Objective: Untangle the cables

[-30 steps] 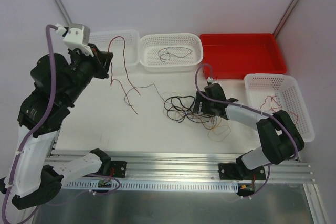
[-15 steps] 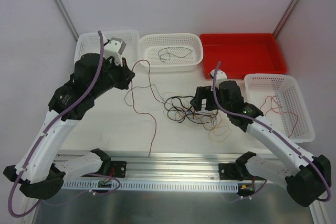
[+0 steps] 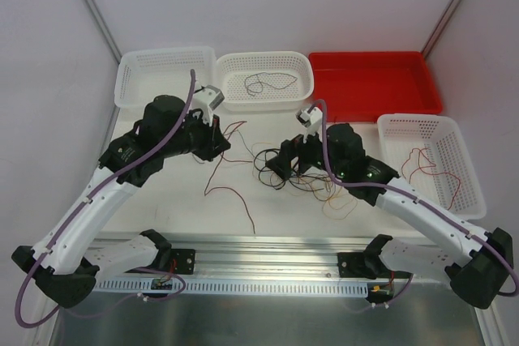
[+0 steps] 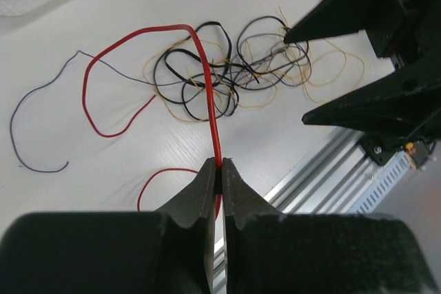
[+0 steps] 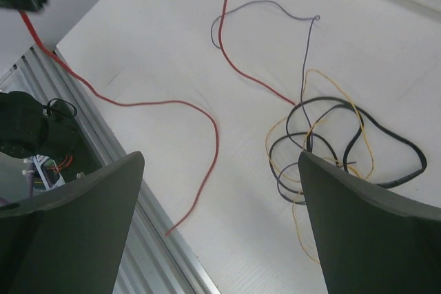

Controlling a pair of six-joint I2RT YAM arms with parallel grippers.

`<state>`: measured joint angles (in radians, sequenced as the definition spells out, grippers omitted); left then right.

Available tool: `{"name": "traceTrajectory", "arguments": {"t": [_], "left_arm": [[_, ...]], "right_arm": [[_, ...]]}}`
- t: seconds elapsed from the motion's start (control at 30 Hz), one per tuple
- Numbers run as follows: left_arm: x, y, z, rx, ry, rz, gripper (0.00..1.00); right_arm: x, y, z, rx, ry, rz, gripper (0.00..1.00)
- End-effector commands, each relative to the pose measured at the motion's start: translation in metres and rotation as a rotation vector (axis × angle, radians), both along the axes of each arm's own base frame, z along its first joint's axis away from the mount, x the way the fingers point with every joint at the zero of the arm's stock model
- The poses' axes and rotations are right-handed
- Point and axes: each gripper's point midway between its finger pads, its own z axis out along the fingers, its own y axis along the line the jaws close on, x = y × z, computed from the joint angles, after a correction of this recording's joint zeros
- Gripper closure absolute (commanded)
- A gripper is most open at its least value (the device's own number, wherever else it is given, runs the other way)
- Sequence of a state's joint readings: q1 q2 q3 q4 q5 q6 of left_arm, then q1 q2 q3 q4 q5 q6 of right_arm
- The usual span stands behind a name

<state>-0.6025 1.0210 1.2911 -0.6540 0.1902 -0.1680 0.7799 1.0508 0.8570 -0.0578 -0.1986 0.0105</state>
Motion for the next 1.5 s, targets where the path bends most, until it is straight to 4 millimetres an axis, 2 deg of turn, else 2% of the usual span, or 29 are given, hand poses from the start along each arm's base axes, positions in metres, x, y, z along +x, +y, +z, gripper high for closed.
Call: {"name": "traceTrajectory", "arguments": {"t": [0.0, 0.13, 0.27, 0.43, 0.5, 0.57, 0.73, 0.87, 0.9, 0.97, 1.0, 1.03, 1.07, 1.1, 1.13, 1.2, 1.23, 1.33, 1.37, 1.43, 1.47], "left_arm": [[-0.017, -0.023, -0.001, -0.022, -0.027, -0.195, 1.00], [-0.034, -0.038, -0.005, -0.035, -0.011, -0.333, 1.00], [-0.043, -0.046, -0.001, -0.048, -0.020, -0.410, 1.00], [-0.049, -0.053, 0.007, -0.061, -0.047, -0.480, 1.00], [-0.052, -0.054, 0.012, -0.068, -0.058, -0.497, 1.00], [-0.051, -0.056, 0.012, -0.066, -0.061, -0.500, 1.00], [-0.043, -0.058, 0.012, -0.053, -0.061, -0.486, 1.00], [-0.036, -0.061, 0.012, -0.042, -0.060, -0.474, 1.00], [-0.034, -0.061, 0.012, -0.039, -0.063, -0.467, 1.00], [-0.028, -0.060, 0.013, -0.026, -0.073, -0.441, 1.00], [-0.025, -0.059, 0.014, -0.021, -0.079, -0.427, 0.97], [-0.022, -0.058, 0.015, -0.016, -0.086, -0.412, 0.91], [-0.016, -0.055, 0.016, -0.005, -0.098, -0.377, 0.88], [-0.014, -0.054, 0.018, 0.000, -0.109, -0.362, 0.83], [-0.011, -0.052, 0.020, 0.003, -0.118, -0.346, 0.73], [-0.005, -0.047, 0.027, 0.014, -0.152, -0.302, 0.62], [-0.002, -0.045, 0.030, 0.017, -0.168, -0.284, 0.46], [0.007, -0.033, 0.043, 0.033, -0.235, -0.205, 0.17], [0.010, -0.029, 0.048, 0.031, -0.261, -0.180, 0.03], [0.017, -0.015, 0.055, 0.044, -0.312, -0.101, 0.01], [0.021, -0.011, 0.056, 0.049, -0.334, -0.068, 0.01]], "right_arm": [[0.010, 0.011, 0.058, 0.069, -0.175, 0.026, 0.00], [0.009, 0.016, 0.070, 0.032, -0.227, 0.086, 0.00], [0.000, 0.024, 0.075, 0.003, -0.257, 0.192, 0.00], [-0.009, 0.035, 0.075, -0.027, -0.283, 0.309, 0.00], [-0.015, 0.040, 0.082, -0.020, -0.289, 0.357, 0.00], [-0.018, 0.043, 0.078, -0.032, -0.275, 0.395, 0.01], [-0.031, 0.050, 0.085, -0.003, -0.265, 0.476, 0.18], [-0.035, 0.052, 0.091, 0.007, -0.264, 0.495, 0.44], [-0.035, 0.051, 0.092, 0.005, -0.266, 0.494, 0.60], [-0.035, 0.050, 0.094, -0.005, -0.265, 0.493, 0.76], [-0.033, 0.049, 0.096, -0.013, -0.269, 0.482, 0.91], [-0.033, 0.046, 0.094, -0.029, -0.262, 0.476, 0.97], [-0.032, 0.044, 0.101, -0.029, -0.274, 0.466, 0.99], [-0.029, 0.041, 0.102, -0.039, -0.281, 0.441, 0.99], [-0.028, 0.038, 0.103, -0.051, -0.279, 0.429, 0.99], [-0.023, 0.031, 0.118, -0.056, -0.306, 0.385, 0.99], [-0.021, 0.026, 0.119, -0.069, -0.301, 0.366, 0.99], [-0.011, 0.008, 0.146, -0.072, -0.344, 0.268, 0.99], [-0.006, 0.000, 0.154, -0.075, -0.353, 0.228, 0.99], [0.004, -0.019, 0.175, -0.087, -0.380, 0.129, 0.99], [0.015, -0.033, 0.182, -0.105, -0.388, 0.047, 0.99]]}}
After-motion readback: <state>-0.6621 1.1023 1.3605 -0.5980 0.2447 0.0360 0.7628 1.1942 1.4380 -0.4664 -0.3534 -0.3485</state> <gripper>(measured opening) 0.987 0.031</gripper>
